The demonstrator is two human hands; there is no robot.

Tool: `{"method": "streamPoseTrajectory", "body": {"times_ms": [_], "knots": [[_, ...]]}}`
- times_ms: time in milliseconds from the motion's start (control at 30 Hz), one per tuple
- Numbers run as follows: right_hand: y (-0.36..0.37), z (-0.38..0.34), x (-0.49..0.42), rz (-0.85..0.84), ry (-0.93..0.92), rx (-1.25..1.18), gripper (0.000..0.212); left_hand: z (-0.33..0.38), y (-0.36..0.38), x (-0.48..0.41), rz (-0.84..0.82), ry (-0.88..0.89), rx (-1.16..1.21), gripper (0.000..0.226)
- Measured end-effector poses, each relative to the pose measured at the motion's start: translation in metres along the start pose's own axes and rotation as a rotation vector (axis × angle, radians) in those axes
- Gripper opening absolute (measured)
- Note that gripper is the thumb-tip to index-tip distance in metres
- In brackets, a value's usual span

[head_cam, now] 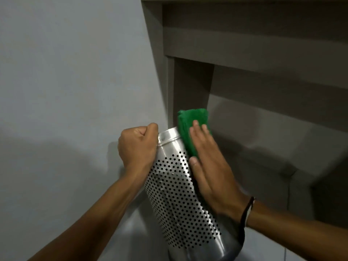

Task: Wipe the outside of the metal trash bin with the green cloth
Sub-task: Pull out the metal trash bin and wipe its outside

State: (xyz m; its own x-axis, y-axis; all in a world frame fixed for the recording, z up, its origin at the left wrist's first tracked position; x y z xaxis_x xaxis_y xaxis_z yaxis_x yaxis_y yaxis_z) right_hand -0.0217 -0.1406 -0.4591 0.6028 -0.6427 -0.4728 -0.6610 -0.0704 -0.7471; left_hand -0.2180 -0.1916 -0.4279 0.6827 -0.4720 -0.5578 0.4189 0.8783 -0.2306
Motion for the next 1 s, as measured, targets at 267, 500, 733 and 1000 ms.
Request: {"method": "streamPoseTrajectory", "body": {"times_ms": [267, 500, 733, 1000], "knots": [[-0.002, 0.030, -0.016, 0.017, -0.004, 0.054, 0.064, -0.003, 0.013, 0.005, -0.025, -0.013, -0.004, 0.052], [-0.023, 0.026, -0.055, 0.031, -0.030, -0.009, 0.055, 0.006, 0.022, 0.009, -0.043, 0.020, 0.005, 0.051], [-0.030, 0.036, -0.057, 0.139, -0.073, -0.012, 0.055, 0.018, 0.030, 0.025, -0.120, 0.197, 0.022, 0.052], [-0.056, 0.038, -0.068, 0.181, -0.128, -0.113, 0.062, 0.019, 0.012, 0.007, -0.279, 0.666, 0.022, 0.062]]}}
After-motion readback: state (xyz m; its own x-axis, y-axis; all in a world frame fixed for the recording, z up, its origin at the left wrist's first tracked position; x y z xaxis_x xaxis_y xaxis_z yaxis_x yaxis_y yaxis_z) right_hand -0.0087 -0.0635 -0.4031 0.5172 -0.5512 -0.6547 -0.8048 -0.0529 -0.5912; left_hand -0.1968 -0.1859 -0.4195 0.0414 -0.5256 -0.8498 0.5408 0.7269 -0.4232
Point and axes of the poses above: each hand's wrist, its own x-axis away from the middle knuckle, its own y-axis out of the palm, z = x × y, the point moved 4 cm from there along -x, towards the middle knuckle, and after that the axes turned 10 degrees about y, right-handed, at the moved point
